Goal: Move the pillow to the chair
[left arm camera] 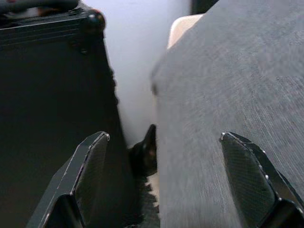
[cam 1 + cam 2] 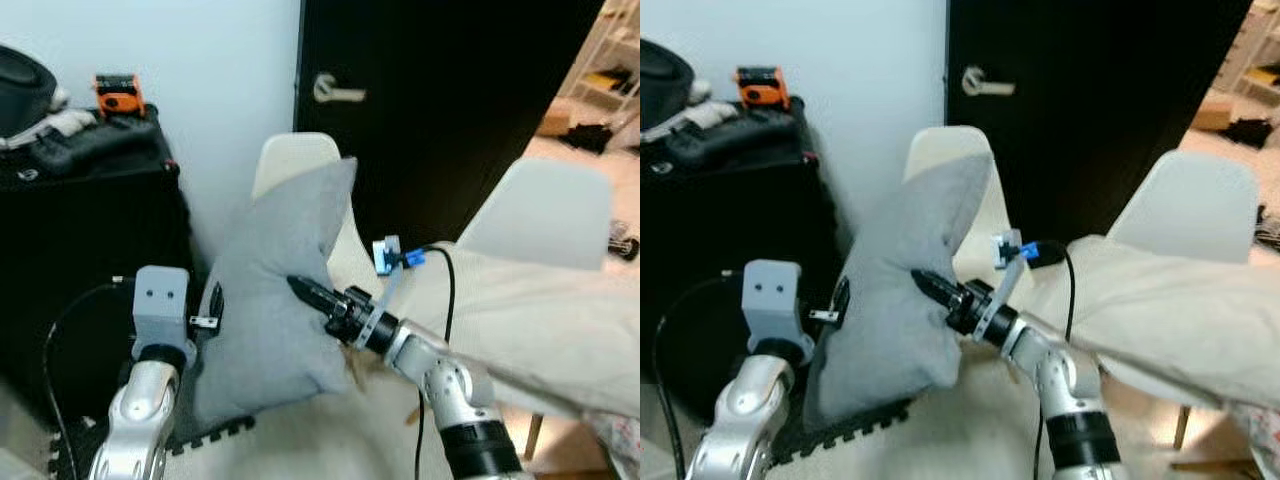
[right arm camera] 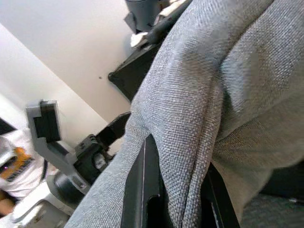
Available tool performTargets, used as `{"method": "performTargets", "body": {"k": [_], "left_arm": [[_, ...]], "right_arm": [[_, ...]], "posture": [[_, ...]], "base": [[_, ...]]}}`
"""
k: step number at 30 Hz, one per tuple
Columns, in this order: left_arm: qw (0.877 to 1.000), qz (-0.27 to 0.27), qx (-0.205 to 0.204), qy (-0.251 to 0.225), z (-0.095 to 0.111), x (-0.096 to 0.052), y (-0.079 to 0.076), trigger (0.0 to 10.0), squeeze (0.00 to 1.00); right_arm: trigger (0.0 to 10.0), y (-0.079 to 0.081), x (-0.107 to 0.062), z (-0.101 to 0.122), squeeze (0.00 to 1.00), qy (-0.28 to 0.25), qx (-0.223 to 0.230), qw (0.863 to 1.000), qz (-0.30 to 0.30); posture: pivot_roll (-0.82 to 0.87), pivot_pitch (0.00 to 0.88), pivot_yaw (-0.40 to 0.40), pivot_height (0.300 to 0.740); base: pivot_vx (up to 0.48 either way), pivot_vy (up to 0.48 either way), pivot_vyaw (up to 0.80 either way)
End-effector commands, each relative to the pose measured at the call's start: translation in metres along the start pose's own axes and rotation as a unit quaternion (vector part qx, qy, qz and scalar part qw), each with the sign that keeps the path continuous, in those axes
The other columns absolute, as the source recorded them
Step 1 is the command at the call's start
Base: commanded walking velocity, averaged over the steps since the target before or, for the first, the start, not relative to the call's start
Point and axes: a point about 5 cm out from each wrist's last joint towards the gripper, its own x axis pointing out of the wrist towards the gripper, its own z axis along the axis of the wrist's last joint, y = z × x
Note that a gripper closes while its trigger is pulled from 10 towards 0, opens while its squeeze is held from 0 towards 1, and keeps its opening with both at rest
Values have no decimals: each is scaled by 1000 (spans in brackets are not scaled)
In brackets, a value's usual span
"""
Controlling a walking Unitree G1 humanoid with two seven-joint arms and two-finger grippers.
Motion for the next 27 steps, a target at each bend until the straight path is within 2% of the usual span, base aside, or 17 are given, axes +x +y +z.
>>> {"method": "performTargets", "body": {"k": [1, 5, 18, 27], "left_arm": [[1000, -7, -2, 11, -3, 1, -4, 10000, 0], [1000, 20, 4, 2, -1, 1, 0, 10000, 0], [1000, 10, -4, 1, -1, 1, -1, 10000, 0], [1000, 6, -8, -3, 0, 1, -1, 10000, 0]], "right_arm": [[10000, 7, 5, 12, 0, -27, -10, 999, 22], [10000, 6, 5, 12, 0, -29, -5, 999, 18], [10000, 5, 5, 13, 0, -34, -1, 999, 16], [10000, 5, 5, 14, 0, -36, 2, 999, 15]], "posture": [[22, 0, -120, 709], [18, 0, -119, 709], [20, 0, -121, 709], [20, 0, -121, 709]], "base": [[0, -480, 0], [0, -314, 0], [0, 0, 0], [284, 0, 0]]}}
